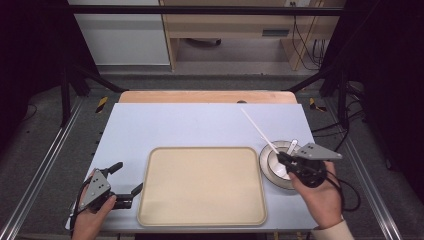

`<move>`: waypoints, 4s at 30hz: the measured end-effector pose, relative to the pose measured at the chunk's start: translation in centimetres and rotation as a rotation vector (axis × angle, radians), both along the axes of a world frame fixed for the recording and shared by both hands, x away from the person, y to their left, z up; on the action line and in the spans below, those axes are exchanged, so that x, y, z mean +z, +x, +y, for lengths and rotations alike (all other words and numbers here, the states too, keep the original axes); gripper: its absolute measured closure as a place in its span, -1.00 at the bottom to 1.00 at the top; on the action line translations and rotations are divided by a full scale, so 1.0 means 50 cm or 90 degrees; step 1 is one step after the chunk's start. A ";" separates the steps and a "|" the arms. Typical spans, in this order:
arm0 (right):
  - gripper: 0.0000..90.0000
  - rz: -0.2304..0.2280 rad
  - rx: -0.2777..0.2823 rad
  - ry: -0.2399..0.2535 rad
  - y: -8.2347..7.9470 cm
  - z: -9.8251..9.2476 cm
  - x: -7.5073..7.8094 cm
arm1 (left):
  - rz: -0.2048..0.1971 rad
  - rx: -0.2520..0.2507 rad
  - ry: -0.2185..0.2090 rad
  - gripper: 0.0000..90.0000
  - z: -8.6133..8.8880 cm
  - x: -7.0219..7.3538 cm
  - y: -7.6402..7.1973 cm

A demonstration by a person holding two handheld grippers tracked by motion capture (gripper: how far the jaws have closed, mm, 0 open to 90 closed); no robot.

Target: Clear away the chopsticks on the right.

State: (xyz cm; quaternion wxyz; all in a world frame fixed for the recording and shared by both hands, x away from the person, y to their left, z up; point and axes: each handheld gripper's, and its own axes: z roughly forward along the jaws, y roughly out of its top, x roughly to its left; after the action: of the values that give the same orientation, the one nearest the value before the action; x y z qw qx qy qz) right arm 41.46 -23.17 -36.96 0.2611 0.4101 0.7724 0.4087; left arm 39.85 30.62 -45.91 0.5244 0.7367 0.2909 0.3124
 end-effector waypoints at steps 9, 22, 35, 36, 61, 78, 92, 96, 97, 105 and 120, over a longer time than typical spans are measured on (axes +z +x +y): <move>0.87 0.059 0.047 -0.009 -0.018 0.093 -0.068 | -0.008 0.011 -0.012 -0.93 0.004 0.004 -0.001; 0.87 0.095 0.036 -0.026 -0.052 0.139 -0.135 | -0.012 0.011 -0.016 -0.93 0.005 0.007 -0.002; 0.87 0.143 -0.003 -0.052 -0.079 0.167 -0.182 | -0.014 0.000 -0.029 -0.93 0.000 0.010 -0.003; 0.87 0.145 -0.007 -0.051 -0.080 0.169 -0.183 | -0.015 -0.001 -0.027 -0.93 0.001 0.011 -0.004; 0.34 0.083 -0.011 0.006 -0.088 0.157 -0.154 | -0.024 0.013 -0.020 -0.93 0.004 0.012 -0.005; -0.12 0.010 -0.050 -0.052 -0.051 -0.081 -0.003 | -0.021 0.013 -0.006 -0.93 0.001 0.009 -0.005; 0.40 0.108 -0.040 -0.124 0.063 -0.257 -0.099 | -0.011 0.009 -0.004 -0.92 -0.003 0.004 -0.002; 0.39 0.110 -0.010 -0.134 0.074 -0.244 -0.113 | -0.010 0.005 0.003 -0.92 -0.005 0.003 -0.002; 0.38 0.113 -0.005 -0.137 0.077 -0.241 -0.117 | -0.011 0.007 0.003 -0.92 -0.005 0.003 -0.002; 0.39 0.139 0.022 -0.157 0.101 -0.230 -0.150 | -0.008 0.006 0.000 -0.92 -0.003 0.002 -0.002; 0.87 0.141 -0.003 -0.148 0.083 -0.238 -0.142 | -0.008 0.007 0.005 -0.91 -0.005 0.002 -0.002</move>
State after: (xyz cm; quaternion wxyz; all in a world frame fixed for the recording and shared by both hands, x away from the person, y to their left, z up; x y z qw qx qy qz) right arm 45.60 -35.06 -44.06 0.2211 0.4217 0.8375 0.2681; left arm 39.75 30.40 -45.83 0.5216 0.7351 0.2903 0.3213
